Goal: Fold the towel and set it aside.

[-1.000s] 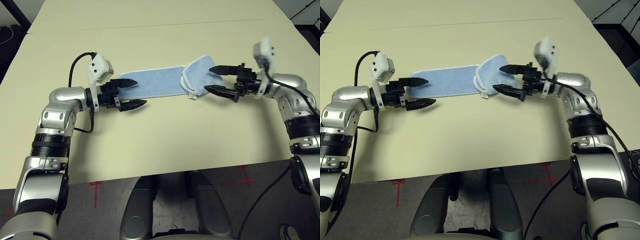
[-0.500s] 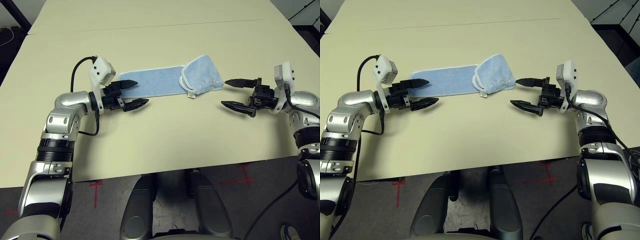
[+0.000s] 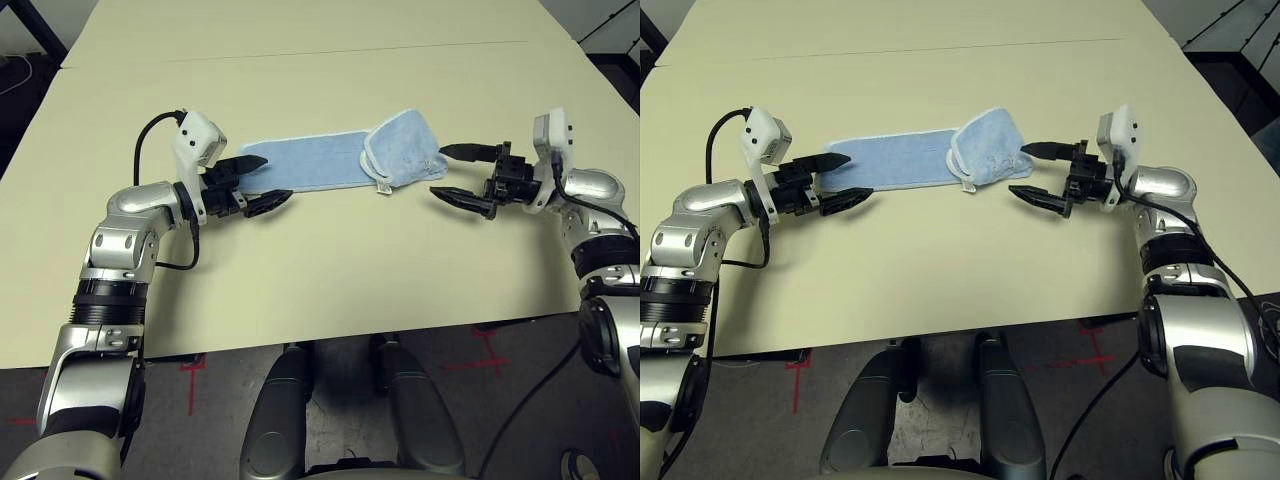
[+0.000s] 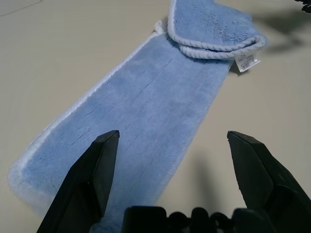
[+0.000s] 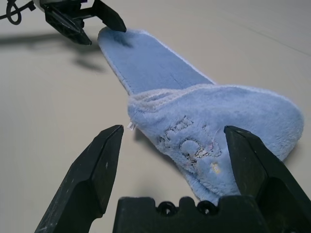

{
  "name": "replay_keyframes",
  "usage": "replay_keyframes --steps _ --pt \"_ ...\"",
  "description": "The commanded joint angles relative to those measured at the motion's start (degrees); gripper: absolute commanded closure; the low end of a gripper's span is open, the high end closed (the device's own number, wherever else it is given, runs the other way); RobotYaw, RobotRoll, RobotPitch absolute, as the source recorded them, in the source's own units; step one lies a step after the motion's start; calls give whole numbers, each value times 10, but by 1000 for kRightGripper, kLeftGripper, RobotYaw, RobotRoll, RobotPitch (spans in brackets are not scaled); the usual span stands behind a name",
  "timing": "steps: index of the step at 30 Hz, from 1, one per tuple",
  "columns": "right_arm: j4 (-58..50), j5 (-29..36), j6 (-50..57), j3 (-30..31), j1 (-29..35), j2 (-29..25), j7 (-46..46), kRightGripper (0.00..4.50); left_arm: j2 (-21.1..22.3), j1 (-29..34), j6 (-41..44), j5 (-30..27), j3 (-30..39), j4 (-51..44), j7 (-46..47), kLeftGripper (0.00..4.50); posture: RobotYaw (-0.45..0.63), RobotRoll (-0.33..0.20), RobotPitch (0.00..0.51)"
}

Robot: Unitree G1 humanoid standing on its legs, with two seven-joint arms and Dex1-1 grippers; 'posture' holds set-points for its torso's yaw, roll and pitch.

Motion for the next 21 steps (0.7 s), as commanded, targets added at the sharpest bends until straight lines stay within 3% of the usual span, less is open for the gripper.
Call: replay_keyframes --steps 1,9,16,21 --pt "12 -2 -4 -8 -5 -3 5 22 1 18 18 -7 7 -18 9 0 93 0 263" --pt "36 -13 -17 -6 -18 -5 12 22 -11 31 76 -20 44 -64 88 0 116 0 278" --pt "53 -18 -13 -6 -37 5 9 22 -25 31 68 -12 49 -69 126 0 120 0 281" --pt "53 -17 -8 -9 -46 4 9 22 -5 13 135 -28 63 -82 145 0 122 0 269"
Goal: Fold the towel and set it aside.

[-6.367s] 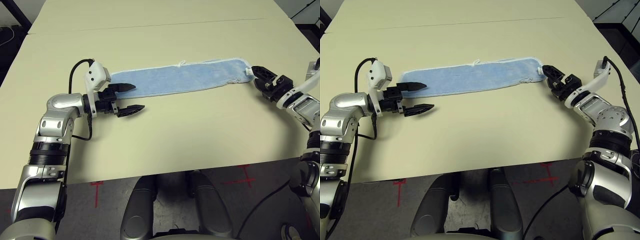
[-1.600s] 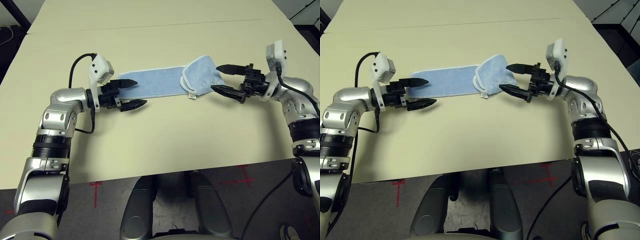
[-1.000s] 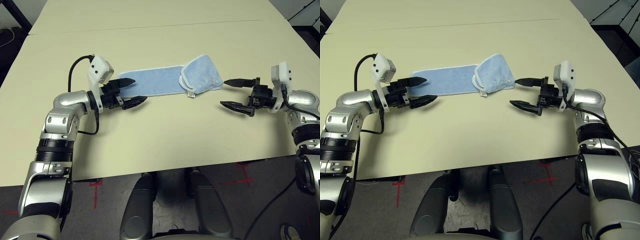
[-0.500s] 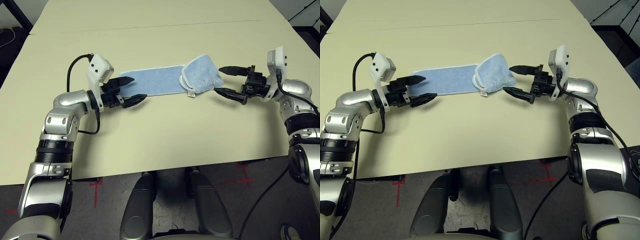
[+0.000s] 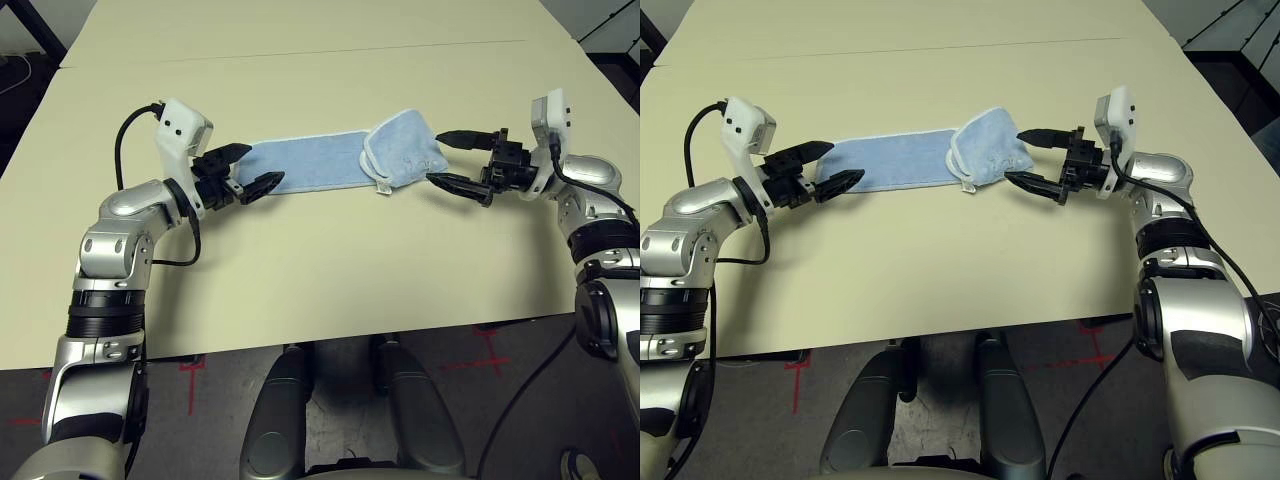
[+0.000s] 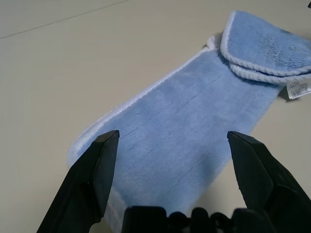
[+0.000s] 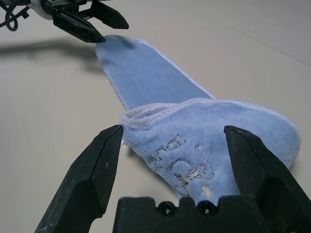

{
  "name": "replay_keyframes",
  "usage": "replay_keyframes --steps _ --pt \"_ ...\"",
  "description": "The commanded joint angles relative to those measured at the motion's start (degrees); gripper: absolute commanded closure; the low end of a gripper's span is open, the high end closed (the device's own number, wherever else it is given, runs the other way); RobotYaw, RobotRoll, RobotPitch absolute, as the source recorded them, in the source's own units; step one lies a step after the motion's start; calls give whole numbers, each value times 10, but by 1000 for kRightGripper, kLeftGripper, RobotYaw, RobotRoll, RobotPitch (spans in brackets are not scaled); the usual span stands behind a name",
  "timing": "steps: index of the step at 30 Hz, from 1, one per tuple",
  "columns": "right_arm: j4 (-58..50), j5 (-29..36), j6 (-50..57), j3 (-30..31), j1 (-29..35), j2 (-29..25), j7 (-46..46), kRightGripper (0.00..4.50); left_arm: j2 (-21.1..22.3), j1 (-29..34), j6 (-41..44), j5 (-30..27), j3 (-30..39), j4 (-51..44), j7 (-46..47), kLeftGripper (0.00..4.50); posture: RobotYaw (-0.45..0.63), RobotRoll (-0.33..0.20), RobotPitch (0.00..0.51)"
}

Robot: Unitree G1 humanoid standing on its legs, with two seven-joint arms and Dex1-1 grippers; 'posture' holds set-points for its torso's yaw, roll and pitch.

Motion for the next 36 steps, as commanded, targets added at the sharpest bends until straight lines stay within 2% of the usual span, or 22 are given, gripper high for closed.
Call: replay_keyframes --steps 1,7,12,14,17,21,26,36 --pt "7 -2 2 -9 -2 -4 3 22 28 -8 70 -19 17 -20 6 0 124 0 267" --pt "4 -3 1 -12 3 -1 3 22 115 -38 260 -64 43 -13 2 0 135 0 264" --pt "4 -5 -1 -12 7 4 3 22 166 -71 389 -107 52 2 -15 0 145 0 268" --pt "5 -6 -3 -12 8 4 2 22 174 -78 432 -131 56 5 -26 0 150 0 269" --pt "7 -8 -4 -12 7 5 0 22 160 -81 482 -160 69 1 -26 0 151 0 269" --pt "8 -11 -4 -13 6 8 -3 22 115 -75 517 -175 84 -5 4 0 150 0 266" --pt "8 -12 -4 -13 3 8 -5 22 77 -65 518 -171 78 1 30 0 143 0 267" --pt "5 -14 -4 -15 6 3 -8 22 43 -81 516 -166 92 38 60 0 135 0 269"
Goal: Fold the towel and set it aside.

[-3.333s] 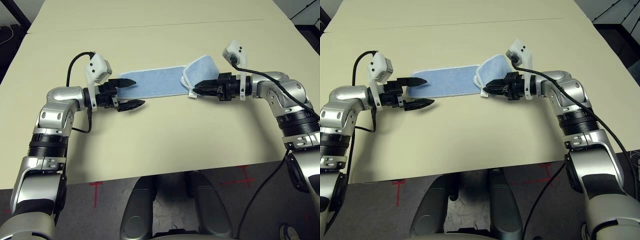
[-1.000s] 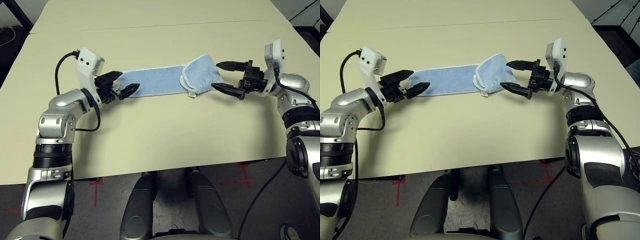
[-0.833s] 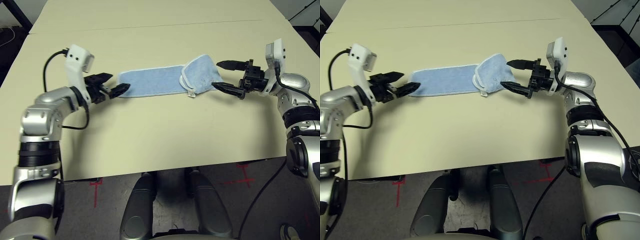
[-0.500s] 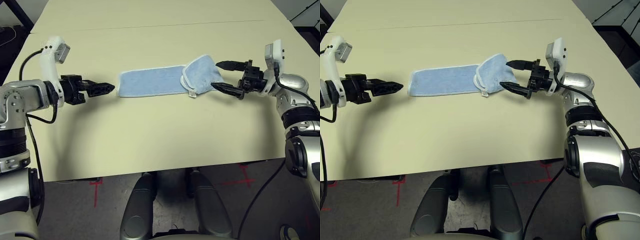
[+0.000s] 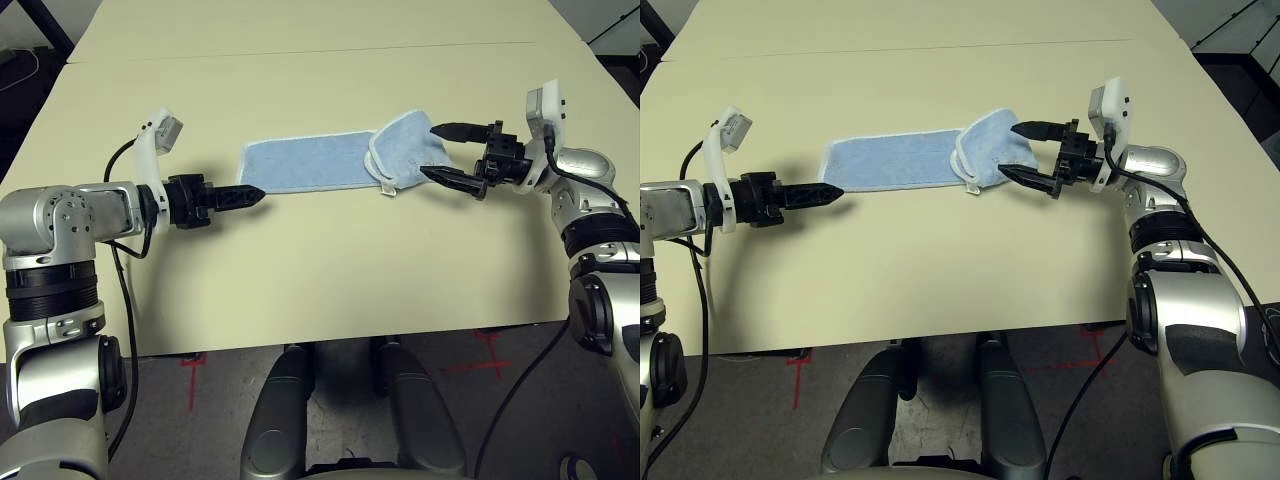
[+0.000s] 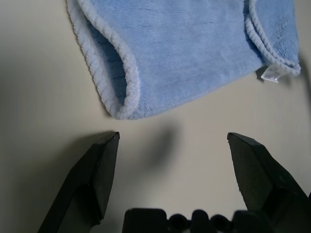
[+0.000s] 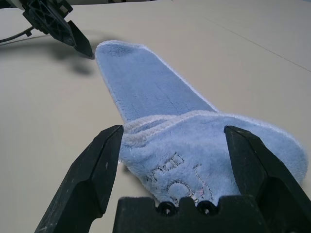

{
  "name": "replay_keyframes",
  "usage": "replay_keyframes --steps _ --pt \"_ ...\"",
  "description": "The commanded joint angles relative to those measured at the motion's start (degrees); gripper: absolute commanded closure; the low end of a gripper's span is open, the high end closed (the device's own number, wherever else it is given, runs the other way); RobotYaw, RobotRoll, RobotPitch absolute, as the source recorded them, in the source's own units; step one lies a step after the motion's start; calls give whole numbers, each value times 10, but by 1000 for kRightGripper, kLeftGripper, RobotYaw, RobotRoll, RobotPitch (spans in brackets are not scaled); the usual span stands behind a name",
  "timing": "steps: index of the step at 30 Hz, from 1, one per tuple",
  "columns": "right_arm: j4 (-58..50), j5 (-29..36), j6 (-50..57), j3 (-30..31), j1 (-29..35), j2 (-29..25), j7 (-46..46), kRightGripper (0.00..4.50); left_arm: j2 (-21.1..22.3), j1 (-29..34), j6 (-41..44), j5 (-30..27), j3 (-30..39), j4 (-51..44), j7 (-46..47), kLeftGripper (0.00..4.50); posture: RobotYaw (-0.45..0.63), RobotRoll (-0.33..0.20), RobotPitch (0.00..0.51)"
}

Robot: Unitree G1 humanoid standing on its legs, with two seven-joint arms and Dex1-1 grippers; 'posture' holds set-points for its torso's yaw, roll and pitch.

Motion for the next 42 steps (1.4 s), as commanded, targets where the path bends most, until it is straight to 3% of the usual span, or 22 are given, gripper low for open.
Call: replay_keyframes --steps 1,9,22,25,35,42 --pt "4 -3 -4 -5 9 -5 1 22 -12 -9 0 5 10 22 22 0 135 0 269" --pt "0 -3 -3 -5 11 -5 1 22 -55 -40 -31 10 45 62 74 0 126 0 271" --pt "-2 -6 -6 -3 14 -6 0 22 -64 -46 -83 15 48 94 110 0 124 0 271" --pt "-1 -7 -7 -3 13 -6 -2 0 -56 -47 -94 19 45 104 111 578 124 0 268" --pt "3 -12 -12 -4 6 -13 -10 0 -57 -53 -54 -6 58 106 105 4481 117 0 249" --pt "2 -13 -13 -4 5 -12 -12 0 -42 -65 -67 9 58 118 109 4481 123 0 247"
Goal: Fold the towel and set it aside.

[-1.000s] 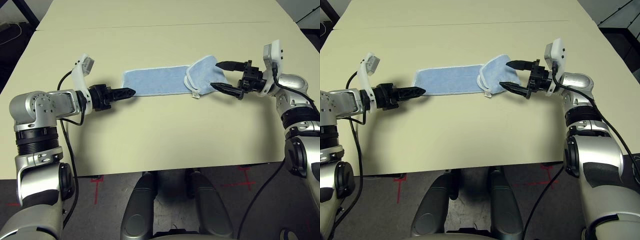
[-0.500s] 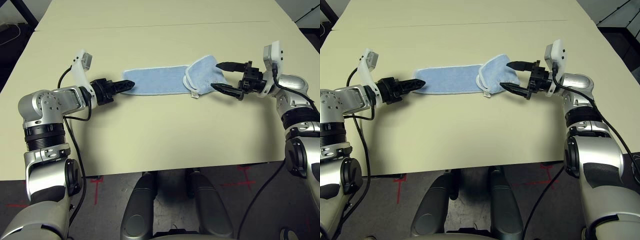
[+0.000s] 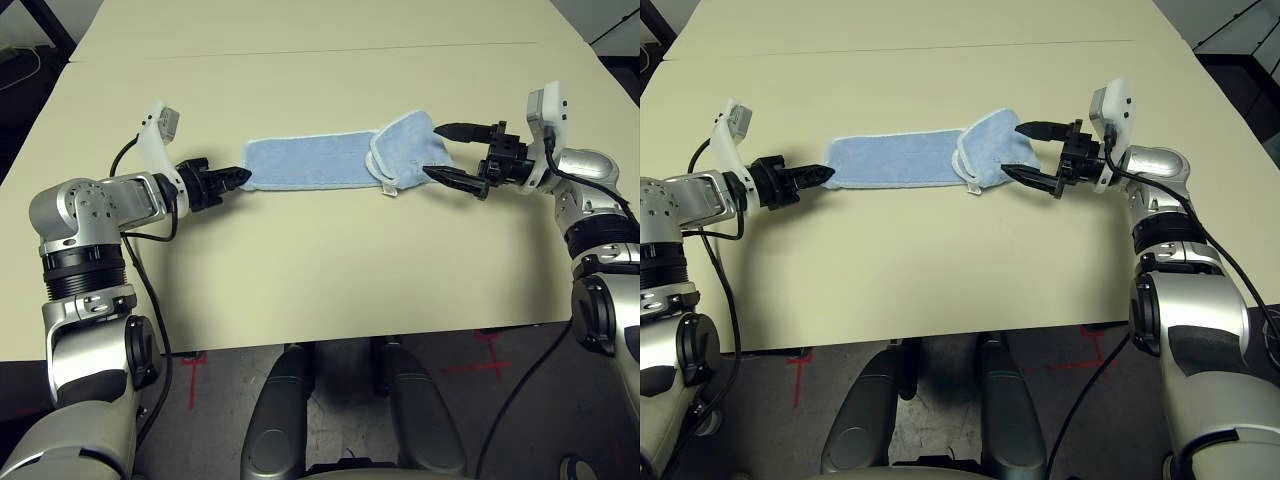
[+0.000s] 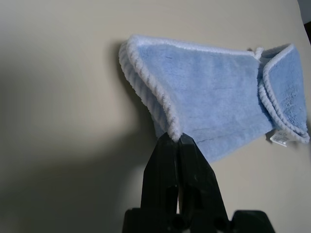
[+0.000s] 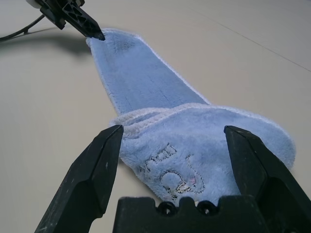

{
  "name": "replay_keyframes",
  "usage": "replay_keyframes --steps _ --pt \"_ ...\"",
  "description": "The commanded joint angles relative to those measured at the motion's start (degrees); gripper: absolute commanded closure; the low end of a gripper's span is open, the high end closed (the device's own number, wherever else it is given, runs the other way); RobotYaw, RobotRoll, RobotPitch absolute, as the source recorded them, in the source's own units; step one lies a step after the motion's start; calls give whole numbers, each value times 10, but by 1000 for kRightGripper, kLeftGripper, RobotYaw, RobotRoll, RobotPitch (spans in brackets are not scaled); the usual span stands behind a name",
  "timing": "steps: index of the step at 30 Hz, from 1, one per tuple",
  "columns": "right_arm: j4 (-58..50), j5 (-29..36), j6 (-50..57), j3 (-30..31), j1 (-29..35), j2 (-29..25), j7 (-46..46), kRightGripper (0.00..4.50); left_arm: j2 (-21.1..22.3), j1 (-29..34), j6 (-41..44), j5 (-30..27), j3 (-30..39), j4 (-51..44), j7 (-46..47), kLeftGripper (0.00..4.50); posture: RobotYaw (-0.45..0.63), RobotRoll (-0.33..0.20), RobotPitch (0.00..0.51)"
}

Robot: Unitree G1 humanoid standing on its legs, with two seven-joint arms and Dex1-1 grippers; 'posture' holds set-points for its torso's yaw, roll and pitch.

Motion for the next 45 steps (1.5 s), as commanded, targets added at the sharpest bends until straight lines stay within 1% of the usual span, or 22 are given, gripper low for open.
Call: replay_keyframes --steps 1,9,13,20,23,26,29,33,35,40,43,45 --pt "3 -4 -5 -3 1 -6 1 0 20 -1 -6 9 3 17 0 4481 125 0 245" --pt "4 -5 -6 -4 0 -4 -1 0 97 18 -29 22 -22 19 -40 4481 132 0 248" --pt "5 -5 -6 -4 -1 -3 -2 0 134 35 -10 9 -19 -2 -65 4481 140 0 248" --pt "11 -7 2 -2 -4 -1 -5 0 140 46 18 -11 -33 -49 -91 4481 143 0 244" --pt "12 -8 6 -1 -6 -1 -3 0 150 45 13 -9 -48 -60 -107 4481 145 0 240" --pt "13 -10 12 2 -5 -2 3 0 152 28 -6 0 -61 -55 -116 4481 149 0 240" --pt "13 -12 12 1 -5 -2 2 0 138 -8 -28 7 -74 -46 -115 4481 148 0 240" --pt "15 -15 10 0 -6 -1 0 0 108 -59 -29 -1 -93 -41 -121 4481 149 0 239" --pt "16 -16 9 0 -6 -1 -1 0 86 -79 -43 5 -99 -25 -119 4481 149 0 238" --pt "14 -16 8 -1 -4 -2 -1 0 30 -112 -39 -7 -118 -24 -128 4481 139 0 236" --pt "14 -16 7 -2 -3 -4 0 0 5 -122 -30 -14 -123 -32 -130 4481 137 0 235" --pt "13 -16 7 -2 -2 -5 -1 0 -24 -132 -26 -22 -129 -39 -128 4481 137 0 235"
